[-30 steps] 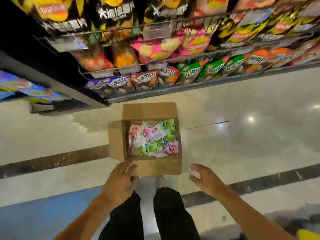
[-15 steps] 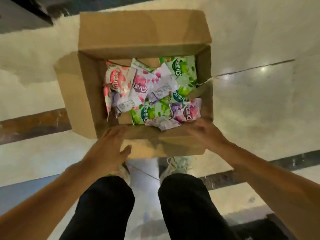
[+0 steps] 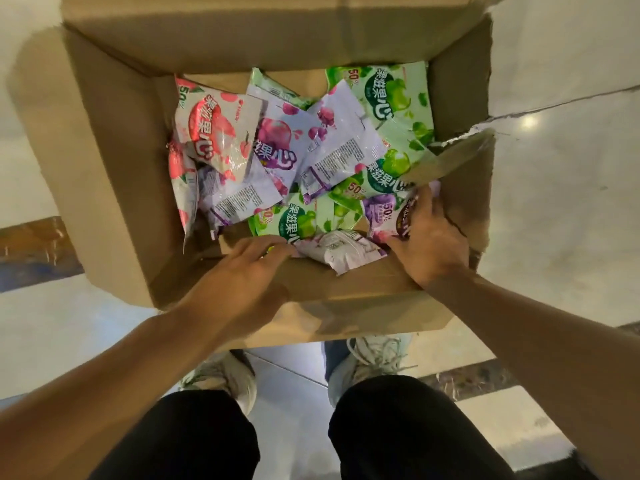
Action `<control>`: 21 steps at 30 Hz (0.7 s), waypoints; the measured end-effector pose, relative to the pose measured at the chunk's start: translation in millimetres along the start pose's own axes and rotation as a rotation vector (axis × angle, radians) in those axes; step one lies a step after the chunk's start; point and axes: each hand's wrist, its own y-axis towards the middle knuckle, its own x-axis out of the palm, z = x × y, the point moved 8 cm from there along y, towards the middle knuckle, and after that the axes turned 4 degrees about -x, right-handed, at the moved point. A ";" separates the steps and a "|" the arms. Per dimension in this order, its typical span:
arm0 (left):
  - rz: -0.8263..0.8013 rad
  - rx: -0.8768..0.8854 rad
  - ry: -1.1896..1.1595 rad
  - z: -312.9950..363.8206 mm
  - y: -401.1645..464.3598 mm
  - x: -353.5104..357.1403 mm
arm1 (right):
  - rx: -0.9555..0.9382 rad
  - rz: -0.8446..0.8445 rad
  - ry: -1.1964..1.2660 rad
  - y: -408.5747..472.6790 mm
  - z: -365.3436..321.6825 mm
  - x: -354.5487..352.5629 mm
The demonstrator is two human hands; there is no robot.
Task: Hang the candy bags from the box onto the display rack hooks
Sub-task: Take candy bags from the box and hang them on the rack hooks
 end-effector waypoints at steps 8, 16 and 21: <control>0.036 0.016 -0.090 4.0 -4.7 -16.2 | -0.270 0.114 -0.063 -11.5 -19.3 -26.6; 0.067 0.064 -0.246 53.9 -16.0 -52.7 | -0.844 0.258 0.037 -80.0 -97.1 -95.4; 0.149 -0.071 -0.436 44.8 -4.8 -73.5 | -0.991 0.195 0.291 -95.8 -131.2 -112.4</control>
